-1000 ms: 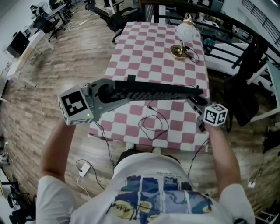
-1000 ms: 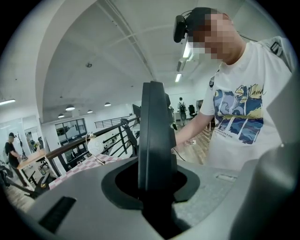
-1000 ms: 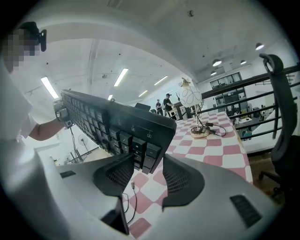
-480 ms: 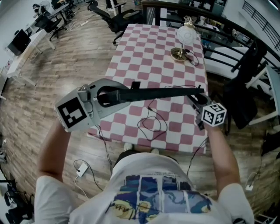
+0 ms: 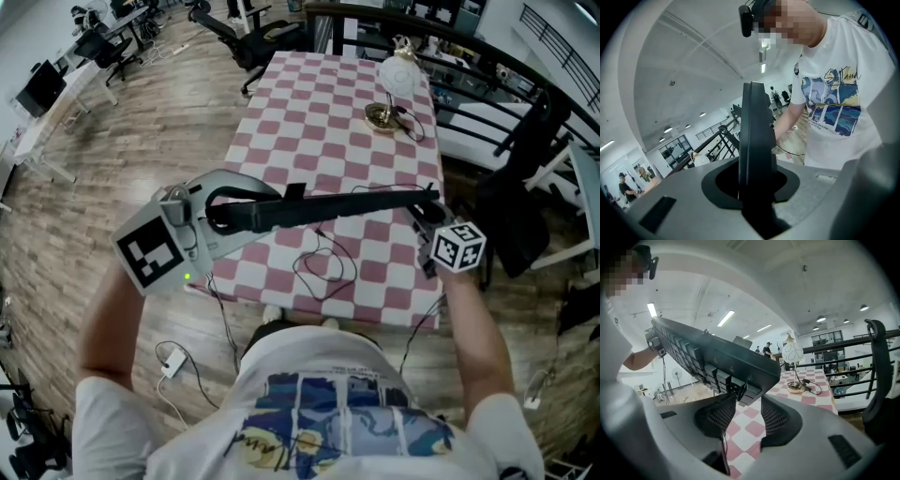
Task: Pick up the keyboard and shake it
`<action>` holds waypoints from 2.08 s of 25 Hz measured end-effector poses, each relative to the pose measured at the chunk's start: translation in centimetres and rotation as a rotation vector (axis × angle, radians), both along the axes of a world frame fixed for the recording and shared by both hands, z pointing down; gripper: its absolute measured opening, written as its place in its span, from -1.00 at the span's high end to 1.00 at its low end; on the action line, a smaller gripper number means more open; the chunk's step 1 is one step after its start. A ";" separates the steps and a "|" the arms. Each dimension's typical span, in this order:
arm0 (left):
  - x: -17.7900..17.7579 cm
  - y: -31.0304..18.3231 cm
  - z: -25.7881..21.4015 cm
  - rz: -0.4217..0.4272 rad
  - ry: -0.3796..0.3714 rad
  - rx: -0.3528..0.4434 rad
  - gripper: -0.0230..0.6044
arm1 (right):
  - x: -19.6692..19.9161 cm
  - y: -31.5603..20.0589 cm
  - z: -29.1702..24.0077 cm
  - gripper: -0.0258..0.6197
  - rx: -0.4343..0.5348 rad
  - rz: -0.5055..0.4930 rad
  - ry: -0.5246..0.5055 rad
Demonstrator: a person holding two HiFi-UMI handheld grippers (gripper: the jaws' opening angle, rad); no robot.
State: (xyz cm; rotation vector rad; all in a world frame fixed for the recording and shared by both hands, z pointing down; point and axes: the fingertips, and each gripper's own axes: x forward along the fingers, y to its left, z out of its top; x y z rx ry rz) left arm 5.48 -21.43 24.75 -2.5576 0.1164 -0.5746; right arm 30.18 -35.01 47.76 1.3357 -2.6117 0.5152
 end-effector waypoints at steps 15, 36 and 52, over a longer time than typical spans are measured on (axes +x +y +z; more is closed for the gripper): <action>0.7 0.6 -1.0 0.009 -0.033 0.055 0.64 | 0.4 -0.2 -1.1 0.41 0.019 0.006 -0.006; 2.2 0.7 -0.5 0.018 -0.078 0.096 0.64 | 1.6 -0.5 -0.6 0.42 0.032 0.014 -0.041; 2.2 0.5 -0.3 0.013 -0.086 0.121 0.64 | 1.7 -1.2 -0.7 0.42 0.037 0.017 -0.037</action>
